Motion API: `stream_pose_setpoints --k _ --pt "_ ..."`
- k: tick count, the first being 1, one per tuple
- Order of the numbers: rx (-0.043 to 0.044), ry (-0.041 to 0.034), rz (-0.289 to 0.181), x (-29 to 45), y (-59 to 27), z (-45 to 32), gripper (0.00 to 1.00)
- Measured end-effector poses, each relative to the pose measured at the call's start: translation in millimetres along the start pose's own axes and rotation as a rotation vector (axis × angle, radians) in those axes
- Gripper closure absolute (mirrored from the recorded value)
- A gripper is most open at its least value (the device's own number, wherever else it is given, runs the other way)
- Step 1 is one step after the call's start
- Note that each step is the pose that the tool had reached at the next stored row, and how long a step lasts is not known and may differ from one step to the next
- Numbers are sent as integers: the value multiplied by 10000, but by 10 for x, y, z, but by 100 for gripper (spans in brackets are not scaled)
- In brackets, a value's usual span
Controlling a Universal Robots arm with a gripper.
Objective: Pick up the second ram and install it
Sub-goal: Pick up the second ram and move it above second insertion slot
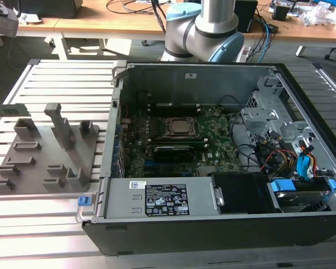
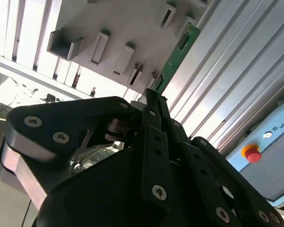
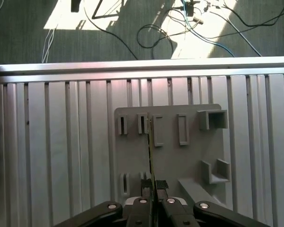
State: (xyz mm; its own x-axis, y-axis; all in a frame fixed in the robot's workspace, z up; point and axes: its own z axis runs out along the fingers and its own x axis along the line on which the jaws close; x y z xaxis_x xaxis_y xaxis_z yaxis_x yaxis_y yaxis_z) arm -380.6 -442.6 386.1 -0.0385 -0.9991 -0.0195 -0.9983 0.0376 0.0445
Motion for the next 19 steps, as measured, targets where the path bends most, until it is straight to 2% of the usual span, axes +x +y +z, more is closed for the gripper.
stream_pose_setpoints --k 5,8,10,11,15,17,19 --pt "-1 0 0 -5 6 -132 86" --pt "0 0 0 -11 12 -260 86" --pt "0 -15 0 -12 13 -266 86" --pt "-12 -302 -13 -11 12 -266 86" --pt "-12 -304 -15 -13 2 -267 86" --pt "-14 -249 -12 -16 -88 -271 86" --pt "-23 -234 -10 -21 -208 -276 86"
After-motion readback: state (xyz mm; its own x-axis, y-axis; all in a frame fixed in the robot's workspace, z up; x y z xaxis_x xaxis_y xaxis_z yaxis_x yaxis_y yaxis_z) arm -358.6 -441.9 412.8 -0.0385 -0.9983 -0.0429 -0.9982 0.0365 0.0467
